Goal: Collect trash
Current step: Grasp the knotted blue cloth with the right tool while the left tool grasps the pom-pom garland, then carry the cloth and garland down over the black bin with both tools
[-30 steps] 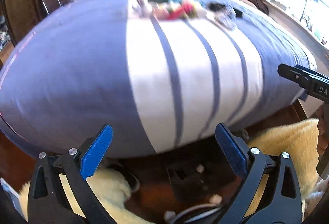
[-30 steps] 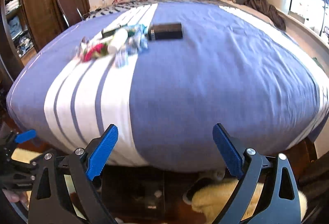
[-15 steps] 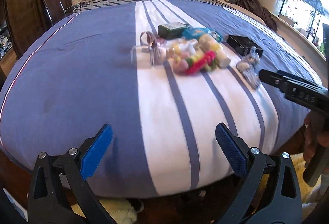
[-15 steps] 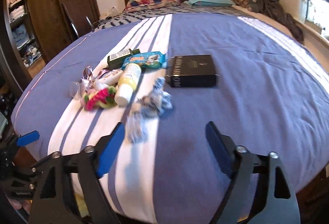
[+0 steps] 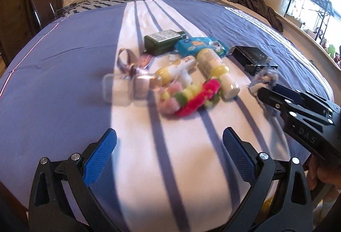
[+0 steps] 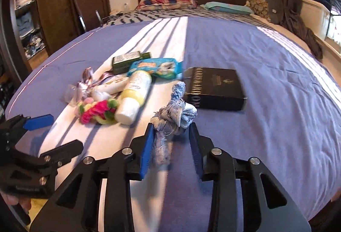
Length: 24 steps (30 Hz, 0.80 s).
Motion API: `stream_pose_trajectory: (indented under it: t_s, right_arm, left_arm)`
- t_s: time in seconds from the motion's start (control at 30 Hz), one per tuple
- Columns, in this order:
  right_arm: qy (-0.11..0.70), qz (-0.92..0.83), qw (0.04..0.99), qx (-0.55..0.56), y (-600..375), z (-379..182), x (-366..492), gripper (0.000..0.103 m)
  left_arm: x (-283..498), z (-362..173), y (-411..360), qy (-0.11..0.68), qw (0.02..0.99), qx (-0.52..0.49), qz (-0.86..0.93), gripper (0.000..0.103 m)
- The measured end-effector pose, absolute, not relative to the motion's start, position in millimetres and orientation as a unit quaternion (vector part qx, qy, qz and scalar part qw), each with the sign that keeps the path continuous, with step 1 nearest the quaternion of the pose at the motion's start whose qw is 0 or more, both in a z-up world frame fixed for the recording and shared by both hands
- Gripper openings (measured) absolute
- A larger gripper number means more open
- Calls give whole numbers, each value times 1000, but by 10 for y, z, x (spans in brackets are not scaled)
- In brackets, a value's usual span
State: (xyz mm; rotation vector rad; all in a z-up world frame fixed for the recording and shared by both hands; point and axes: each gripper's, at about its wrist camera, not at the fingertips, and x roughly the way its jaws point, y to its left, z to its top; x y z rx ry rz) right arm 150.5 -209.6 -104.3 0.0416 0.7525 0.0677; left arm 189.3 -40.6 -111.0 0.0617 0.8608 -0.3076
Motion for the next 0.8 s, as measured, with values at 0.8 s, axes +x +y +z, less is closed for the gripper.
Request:
stream_pose_trajectory:
  t_s: [0.8]
  right_arm:
    - [355, 48, 931, 65, -2423, -964, 1164, 34]
  left_arm:
    - [2240, -1152, -751, 413, 899, 34, -140, 65]
